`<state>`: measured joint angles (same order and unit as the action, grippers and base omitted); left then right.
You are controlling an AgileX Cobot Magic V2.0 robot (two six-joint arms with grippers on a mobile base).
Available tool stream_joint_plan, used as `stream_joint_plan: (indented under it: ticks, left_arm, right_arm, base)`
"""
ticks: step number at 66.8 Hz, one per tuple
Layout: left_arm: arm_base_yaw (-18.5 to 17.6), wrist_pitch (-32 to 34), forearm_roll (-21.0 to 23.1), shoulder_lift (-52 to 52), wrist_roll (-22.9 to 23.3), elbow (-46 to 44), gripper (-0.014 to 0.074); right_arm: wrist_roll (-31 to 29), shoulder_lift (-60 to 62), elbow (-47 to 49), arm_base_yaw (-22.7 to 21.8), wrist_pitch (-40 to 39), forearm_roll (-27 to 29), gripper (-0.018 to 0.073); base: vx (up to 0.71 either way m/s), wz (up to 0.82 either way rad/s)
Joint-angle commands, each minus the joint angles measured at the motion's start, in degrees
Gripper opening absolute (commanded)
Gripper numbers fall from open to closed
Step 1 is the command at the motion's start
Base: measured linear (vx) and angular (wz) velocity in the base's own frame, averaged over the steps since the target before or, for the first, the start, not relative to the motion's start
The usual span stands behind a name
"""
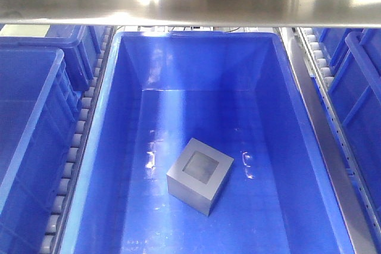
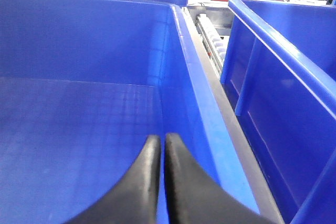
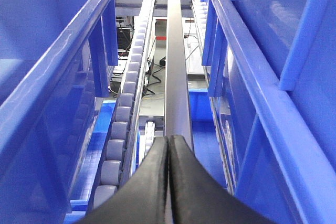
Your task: Sort gray base to blue bin
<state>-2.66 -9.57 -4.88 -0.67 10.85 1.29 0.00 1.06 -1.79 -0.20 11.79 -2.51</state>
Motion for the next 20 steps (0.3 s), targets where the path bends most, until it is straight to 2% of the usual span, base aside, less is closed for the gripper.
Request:
stream_joint_plan:
  ticks: [1,20]
  left_arm:
    - [0.0,4.2,0.1,-0.9,0.4,-0.4,-0.0007]
    - [0.0,4.2,0.1,-0.9,0.4,-0.4,-0.0007]
  right_arm:
    - [-0.7,0.4,-0.3,-0.1,-4.7,-0.5,-0.0005]
    - [-0.7,0.4,-0.3,-0.1,-4.7,-0.5,-0.0005]
  base:
    - [0.0,0.0]
    - [0.0,0.0]
